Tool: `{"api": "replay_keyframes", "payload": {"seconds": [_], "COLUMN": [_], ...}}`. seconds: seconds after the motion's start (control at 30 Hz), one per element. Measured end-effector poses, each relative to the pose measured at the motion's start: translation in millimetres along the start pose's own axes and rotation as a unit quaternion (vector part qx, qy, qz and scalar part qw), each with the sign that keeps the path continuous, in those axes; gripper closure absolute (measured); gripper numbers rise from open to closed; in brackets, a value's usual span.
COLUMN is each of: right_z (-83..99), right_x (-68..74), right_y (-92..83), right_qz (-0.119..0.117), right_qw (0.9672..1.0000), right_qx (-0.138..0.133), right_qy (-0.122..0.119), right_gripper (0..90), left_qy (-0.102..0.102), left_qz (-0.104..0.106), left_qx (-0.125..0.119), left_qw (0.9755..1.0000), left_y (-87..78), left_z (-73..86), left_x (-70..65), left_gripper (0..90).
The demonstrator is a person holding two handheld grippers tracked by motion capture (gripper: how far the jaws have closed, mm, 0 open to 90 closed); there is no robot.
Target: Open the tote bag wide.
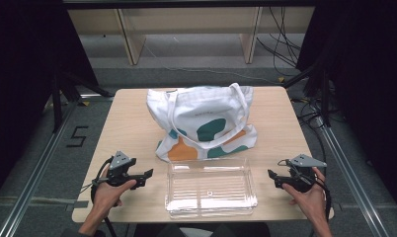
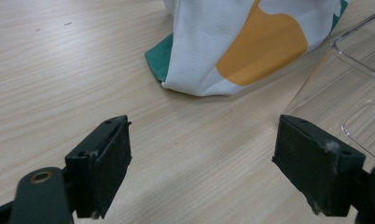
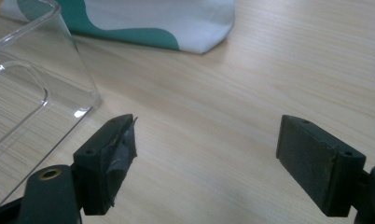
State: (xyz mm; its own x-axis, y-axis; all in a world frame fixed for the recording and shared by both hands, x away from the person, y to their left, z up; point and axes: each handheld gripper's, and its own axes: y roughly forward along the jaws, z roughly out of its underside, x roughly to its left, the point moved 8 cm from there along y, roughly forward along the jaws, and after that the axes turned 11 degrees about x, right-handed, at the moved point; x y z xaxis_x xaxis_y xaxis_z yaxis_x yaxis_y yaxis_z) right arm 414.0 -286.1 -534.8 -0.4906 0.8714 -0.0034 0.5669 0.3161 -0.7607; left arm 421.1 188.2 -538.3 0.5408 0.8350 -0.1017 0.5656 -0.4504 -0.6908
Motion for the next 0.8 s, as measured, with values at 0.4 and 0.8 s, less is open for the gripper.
{"api": "replay_keyframes", "payload": {"seconds": [0.4,0.8], "right_z": [-31.2,-104.5], "right_x": [9.6,16.7], "right_y": [-18.7,-53.7], "right_qz": [-0.016,-0.010], "right_qw": [0.9995,0.9956], "right_qx": [-0.027,-0.076], "right_qy": [-0.006,-0.054], "right_gripper": [20.7,24.8], "left_qy": [-0.003,-0.003], "left_qz": [-0.001,-0.007], "left_qx": [0.002,0.000], "left_qw": [1.0000,1.0000], "left_y": [1.1,0.3], "left_z": [0.5,-0.2], "left_x": [0.6,2.8], "left_gripper": [18.2,18.3]}}
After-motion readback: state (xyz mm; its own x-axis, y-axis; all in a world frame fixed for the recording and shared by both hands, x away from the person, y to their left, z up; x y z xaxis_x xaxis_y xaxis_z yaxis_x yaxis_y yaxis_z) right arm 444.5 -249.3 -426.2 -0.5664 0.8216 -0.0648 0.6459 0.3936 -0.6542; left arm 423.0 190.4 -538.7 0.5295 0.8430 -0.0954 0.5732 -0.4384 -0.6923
